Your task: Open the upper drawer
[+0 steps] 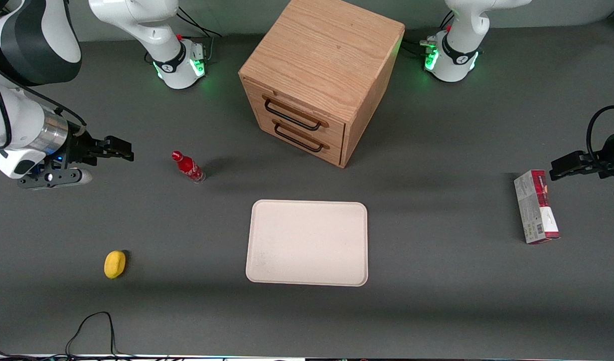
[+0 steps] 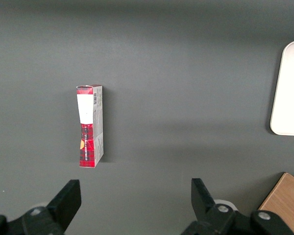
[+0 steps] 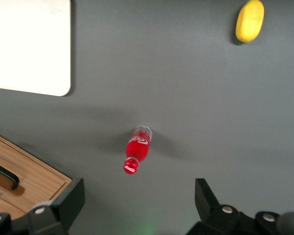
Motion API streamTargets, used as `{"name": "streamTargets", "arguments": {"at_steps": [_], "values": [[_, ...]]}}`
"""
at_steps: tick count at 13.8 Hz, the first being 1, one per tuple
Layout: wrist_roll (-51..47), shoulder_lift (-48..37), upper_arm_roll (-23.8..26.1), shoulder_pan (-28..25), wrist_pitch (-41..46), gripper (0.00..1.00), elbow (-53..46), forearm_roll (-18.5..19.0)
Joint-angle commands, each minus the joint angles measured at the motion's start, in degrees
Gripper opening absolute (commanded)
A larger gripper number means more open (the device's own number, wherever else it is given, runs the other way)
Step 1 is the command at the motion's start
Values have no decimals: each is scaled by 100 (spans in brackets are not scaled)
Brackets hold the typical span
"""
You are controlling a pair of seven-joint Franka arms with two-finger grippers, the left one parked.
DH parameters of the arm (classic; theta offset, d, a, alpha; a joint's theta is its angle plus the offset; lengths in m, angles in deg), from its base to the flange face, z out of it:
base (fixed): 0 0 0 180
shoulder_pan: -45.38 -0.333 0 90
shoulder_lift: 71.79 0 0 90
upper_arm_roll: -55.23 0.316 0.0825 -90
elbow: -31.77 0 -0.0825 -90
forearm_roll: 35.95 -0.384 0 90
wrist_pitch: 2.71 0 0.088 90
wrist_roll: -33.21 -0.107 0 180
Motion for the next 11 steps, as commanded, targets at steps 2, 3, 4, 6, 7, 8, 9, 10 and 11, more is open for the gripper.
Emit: {"name": "streamTargets", "arguments": {"at_steps": [2, 3, 4, 6, 7, 8, 9, 10, 11], "values": [[-8, 422, 47, -318, 113, 100, -653, -203], [18, 431, 56, -432, 87, 100, -680, -317], [62, 457, 56, -625, 52, 100, -750, -414], [45, 755, 56, -967, -62, 100, -1029, -773], [45, 939, 56, -1239, -211, 100, -1232, -810], [-8, 1080, 56, -1477, -325, 100, -1373, -827], [-17, 1125, 56, -1714, -353, 100, -1400, -828], [-17, 1134, 47, -1986, -396, 100, -1409, -819], [9, 1152, 47, -2102, -405, 100, -1409, -723]]}}
